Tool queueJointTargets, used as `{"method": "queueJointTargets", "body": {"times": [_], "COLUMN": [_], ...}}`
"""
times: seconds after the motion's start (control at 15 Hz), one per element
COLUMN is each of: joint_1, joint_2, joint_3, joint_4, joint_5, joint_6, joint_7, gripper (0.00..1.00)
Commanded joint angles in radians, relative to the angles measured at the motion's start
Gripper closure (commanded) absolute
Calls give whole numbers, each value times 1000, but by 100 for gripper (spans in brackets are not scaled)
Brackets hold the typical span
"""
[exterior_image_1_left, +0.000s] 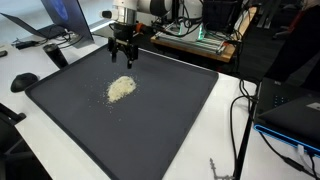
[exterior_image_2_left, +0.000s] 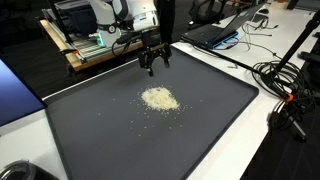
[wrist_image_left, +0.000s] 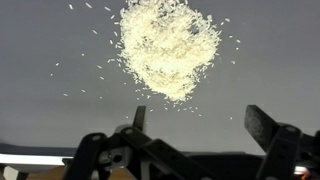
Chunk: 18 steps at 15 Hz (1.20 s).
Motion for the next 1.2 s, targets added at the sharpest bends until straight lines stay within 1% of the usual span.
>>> {"method": "queueJointTargets", "body": {"times": [0.0,0.07,0.13,0.2,0.33,0.47,0.6,0.67,0.8,0.87,1.13], "joint_1": [-102,-119,-119,-11,19,58,80,79,107,106,105], "joint_2": [29,38,47,45,64,88,119,135,164,184,250], "joint_3": [116,133,128,24,-15,-58,-73,-65,-88,-82,-71], "joint_4": [88,111,133,148,182,207,229,240,262,272,316], "joint_5": [56,69,66,146,177,189,197,213,195,200,201], "joint_6": [-165,-209,-239,-250,-285,-279,-260,-260,-267,-253,-273], "joint_7": [-93,-117,-124,-186,-230,-260,-290,-313,-301,-315,-338], "gripper": [0,0,0,0,0,0,0,0,0,0,0]}}
